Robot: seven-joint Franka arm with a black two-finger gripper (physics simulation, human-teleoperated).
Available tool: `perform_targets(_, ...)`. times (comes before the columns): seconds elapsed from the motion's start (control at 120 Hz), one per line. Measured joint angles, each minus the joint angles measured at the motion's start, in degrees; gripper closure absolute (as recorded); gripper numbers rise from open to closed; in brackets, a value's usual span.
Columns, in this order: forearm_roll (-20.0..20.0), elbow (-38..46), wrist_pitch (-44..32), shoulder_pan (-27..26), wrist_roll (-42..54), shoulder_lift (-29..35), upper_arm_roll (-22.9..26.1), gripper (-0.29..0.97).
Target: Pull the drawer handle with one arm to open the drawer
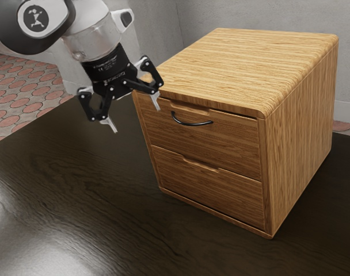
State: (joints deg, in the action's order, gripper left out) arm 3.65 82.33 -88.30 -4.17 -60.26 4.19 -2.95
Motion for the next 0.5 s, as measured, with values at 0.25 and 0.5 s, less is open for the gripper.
perform_targets(0.25,0.53,6.97,-7.36,-0.56,-8.53,3.10,0.04,0.00)
perform_targets(0.5,0.53,9.74,-12.08,-2.63,-14.24,3.42,0.13,0.00)
